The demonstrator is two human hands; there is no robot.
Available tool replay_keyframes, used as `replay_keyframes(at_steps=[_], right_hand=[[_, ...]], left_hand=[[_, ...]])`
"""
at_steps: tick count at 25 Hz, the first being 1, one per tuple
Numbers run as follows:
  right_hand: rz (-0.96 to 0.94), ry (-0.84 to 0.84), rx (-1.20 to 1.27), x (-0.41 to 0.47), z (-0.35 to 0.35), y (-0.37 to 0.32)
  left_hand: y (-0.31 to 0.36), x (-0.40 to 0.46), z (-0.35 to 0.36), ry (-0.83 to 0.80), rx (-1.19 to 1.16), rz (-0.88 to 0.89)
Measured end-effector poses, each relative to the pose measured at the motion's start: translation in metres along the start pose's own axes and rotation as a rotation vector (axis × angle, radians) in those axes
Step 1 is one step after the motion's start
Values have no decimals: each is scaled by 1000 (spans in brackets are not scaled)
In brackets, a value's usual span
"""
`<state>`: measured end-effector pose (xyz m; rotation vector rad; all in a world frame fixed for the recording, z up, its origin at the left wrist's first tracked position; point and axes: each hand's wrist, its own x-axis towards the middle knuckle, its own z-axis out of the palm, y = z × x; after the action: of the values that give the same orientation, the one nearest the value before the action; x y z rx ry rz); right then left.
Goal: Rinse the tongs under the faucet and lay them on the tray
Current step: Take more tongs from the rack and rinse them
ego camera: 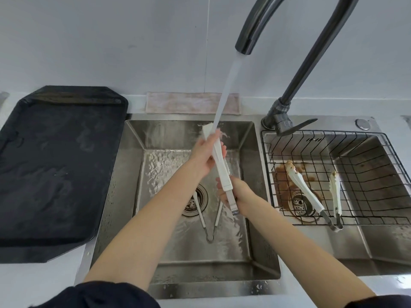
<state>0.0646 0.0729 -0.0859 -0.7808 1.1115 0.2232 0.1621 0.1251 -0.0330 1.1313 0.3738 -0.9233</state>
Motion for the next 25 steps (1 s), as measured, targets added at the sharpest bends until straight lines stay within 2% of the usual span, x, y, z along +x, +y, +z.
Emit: replay_keyframes(at_steps=[2,4,9,12,14,19,23,25], right_hand=[[-3,-7,-13,-3,0,0],[-25,-9,-27,-11,0,-2],[-120,99,-154,-30,-1,-16],[-136,123,-188,-32,-2,-19],[-147,132,-201,-32,-3,-20],[-249,165,-168,-31,0,-26],[-418,182,-135,-33,2,-31],[-514,186,-145,-35,1,-35]], left_hand=[[4,0,3,110,161,50],[9,1,4,121,246,102],[16,-5,-3,-229,-85,20],[17,-9,-1,-322,-47,32],[18,-8,5,-293,19,53],[18,-1,8,-96,106,90],[18,0,-5,5,26,67],[16,1,-16,5,-44,27]])
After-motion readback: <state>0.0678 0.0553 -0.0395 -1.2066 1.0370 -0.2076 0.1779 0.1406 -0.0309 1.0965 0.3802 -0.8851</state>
